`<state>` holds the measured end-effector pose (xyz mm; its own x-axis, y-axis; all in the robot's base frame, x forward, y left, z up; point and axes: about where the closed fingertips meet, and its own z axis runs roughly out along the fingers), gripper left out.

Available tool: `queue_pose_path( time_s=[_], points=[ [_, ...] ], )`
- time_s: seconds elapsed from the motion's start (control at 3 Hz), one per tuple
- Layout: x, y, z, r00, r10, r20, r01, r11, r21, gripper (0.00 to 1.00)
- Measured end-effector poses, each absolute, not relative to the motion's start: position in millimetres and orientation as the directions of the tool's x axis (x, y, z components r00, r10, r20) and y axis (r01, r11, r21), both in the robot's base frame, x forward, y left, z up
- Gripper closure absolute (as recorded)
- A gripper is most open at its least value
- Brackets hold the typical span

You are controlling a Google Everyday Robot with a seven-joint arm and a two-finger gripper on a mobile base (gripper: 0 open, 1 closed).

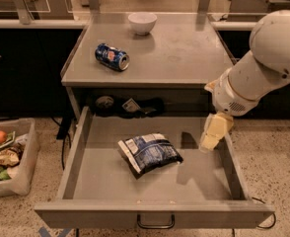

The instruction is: Pick blue chip bag from top drawer and place on counter

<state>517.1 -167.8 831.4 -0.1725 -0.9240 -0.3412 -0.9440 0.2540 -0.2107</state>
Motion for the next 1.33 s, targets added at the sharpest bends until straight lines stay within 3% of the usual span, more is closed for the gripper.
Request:
queue_pose_path(
  time_s=[0.67, 1.33],
  points=[
    [520, -151, 820, -0.144, -0.925, -0.353, -0.956, 0.222, -0.192, 0.00],
    [544, -69, 783, 0.038, -0.892, -0.450, -0.983, 0.047, -0.177, 0.00]
  ],
)
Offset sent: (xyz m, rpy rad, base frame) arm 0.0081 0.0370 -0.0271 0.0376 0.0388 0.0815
